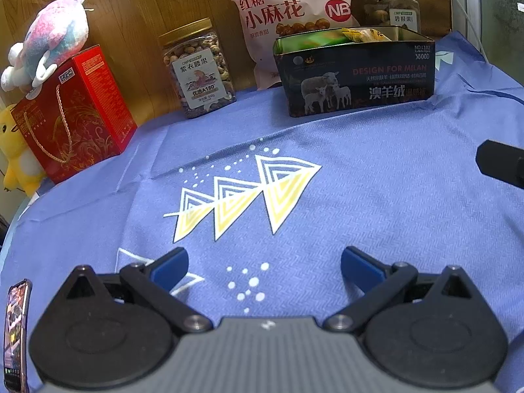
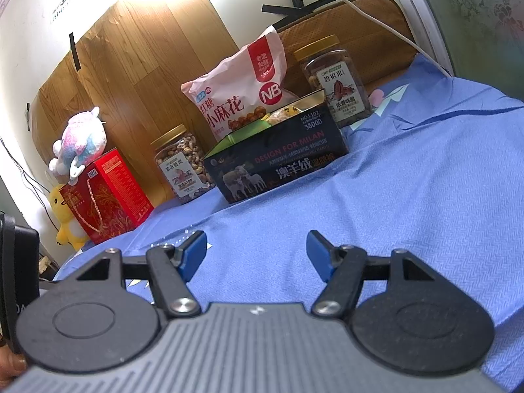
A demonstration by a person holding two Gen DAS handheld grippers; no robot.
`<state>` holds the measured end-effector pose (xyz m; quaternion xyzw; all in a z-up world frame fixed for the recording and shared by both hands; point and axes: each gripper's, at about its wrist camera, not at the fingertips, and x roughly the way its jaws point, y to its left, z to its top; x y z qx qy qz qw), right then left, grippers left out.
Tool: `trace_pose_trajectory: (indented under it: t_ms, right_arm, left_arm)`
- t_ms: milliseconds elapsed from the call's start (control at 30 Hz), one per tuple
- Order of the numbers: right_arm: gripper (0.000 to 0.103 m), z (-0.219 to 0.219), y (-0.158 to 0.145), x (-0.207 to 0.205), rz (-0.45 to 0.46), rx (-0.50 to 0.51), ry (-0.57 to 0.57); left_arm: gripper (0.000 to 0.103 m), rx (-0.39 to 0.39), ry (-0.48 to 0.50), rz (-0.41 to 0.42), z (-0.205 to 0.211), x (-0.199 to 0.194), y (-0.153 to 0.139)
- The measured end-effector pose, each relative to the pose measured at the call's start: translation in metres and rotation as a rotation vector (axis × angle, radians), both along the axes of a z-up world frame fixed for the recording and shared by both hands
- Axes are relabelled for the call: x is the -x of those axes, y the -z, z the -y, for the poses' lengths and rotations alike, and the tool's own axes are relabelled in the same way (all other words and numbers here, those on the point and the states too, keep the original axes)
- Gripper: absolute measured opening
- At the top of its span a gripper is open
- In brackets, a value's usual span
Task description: Organize snacks
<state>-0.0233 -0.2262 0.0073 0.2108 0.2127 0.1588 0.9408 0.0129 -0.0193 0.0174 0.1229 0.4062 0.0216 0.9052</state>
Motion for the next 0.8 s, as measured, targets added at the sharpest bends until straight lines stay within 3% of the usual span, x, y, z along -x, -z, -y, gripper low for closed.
trace_pose_trajectory:
  t_ms: [800]
  right_arm:
    - [0.07, 0.001, 0.0007, 0.0003, 0.002, 0.001, -0.001]
  left_arm:
    - [0.103, -0.011, 0.003, 0.004, 0.0019, 0.0015, 0.0007]
